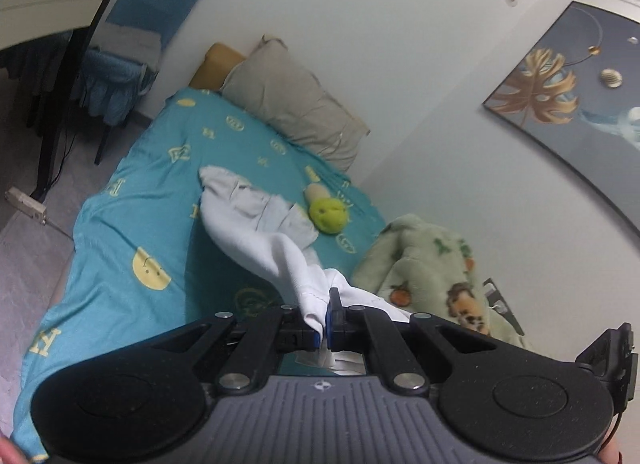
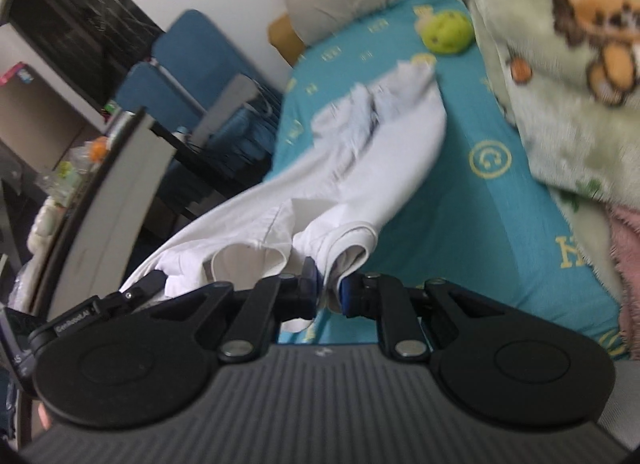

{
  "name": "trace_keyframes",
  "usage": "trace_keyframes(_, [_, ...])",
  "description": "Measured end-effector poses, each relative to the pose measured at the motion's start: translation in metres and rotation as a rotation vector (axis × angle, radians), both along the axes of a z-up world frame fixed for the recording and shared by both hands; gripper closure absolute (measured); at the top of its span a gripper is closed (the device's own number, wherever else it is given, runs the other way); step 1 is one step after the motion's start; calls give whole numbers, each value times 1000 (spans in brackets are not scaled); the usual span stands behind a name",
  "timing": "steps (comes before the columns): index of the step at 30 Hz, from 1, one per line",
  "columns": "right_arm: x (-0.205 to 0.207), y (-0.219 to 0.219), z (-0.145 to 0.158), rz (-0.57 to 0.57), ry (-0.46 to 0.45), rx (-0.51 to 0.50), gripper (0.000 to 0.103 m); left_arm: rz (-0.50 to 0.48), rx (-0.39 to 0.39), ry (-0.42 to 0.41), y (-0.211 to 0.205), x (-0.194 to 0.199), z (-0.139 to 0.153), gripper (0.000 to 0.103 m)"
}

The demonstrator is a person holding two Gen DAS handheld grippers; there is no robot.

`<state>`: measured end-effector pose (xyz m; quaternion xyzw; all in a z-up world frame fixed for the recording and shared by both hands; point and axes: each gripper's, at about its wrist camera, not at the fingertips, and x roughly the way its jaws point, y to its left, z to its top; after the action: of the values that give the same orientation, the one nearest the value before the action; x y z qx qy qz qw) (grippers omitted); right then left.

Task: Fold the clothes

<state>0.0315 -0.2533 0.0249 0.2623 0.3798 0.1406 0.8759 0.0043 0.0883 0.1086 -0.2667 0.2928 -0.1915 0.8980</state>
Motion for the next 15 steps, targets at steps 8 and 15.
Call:
trace_keyframes(8, [-81,-4,17,34,-43,0,89,-7,23,-37,2,-104,30,100])
trace_keyframes(15, [-69,-10,9,-19,-8,16,89,4,68,-35,-12,-92,41,100])
